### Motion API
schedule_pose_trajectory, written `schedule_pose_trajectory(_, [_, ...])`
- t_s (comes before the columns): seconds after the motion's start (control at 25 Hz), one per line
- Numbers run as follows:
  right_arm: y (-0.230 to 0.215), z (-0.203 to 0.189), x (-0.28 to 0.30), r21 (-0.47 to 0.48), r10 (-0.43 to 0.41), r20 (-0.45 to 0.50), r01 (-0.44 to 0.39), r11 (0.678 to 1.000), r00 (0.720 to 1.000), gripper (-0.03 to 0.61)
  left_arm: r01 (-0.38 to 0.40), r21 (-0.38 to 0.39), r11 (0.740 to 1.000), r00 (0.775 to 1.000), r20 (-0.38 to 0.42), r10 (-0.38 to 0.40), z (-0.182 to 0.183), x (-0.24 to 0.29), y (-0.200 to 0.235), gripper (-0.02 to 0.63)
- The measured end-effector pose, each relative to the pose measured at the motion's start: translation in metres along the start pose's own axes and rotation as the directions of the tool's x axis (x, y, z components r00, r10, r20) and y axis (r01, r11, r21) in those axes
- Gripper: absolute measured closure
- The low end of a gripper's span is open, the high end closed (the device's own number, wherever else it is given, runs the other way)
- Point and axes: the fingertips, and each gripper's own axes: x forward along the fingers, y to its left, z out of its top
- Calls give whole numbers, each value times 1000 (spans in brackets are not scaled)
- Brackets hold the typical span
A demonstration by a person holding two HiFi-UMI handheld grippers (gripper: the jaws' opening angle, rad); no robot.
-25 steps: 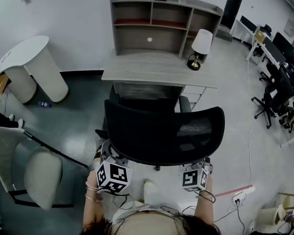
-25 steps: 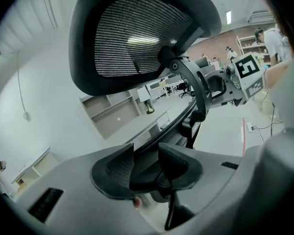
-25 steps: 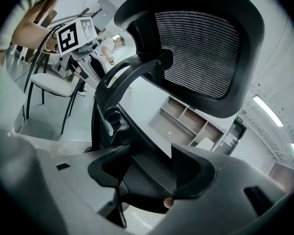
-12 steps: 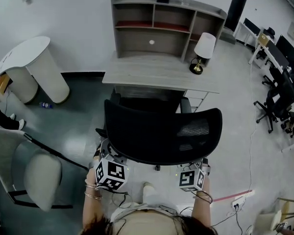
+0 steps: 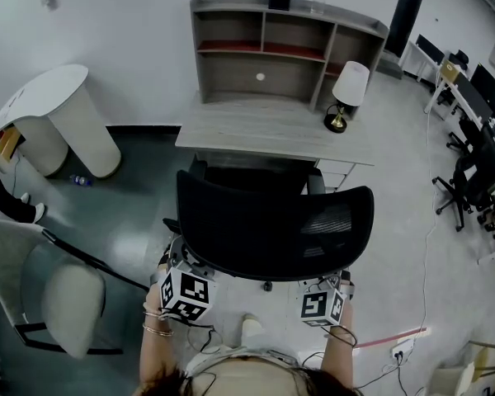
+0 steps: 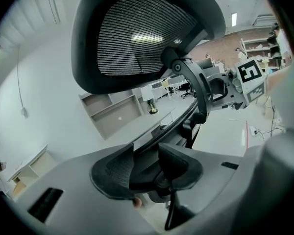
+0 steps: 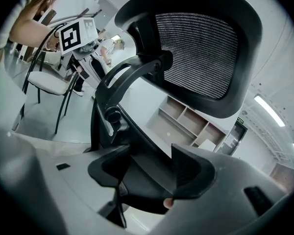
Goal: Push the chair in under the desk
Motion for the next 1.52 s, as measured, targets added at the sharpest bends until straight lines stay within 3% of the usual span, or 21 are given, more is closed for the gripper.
schedule_pose_trajectory(1.52, [-12,12,41,-5,-22,50,22,1000,999,334,-26,-4,1000,1000,-14,26,8,36,36,460])
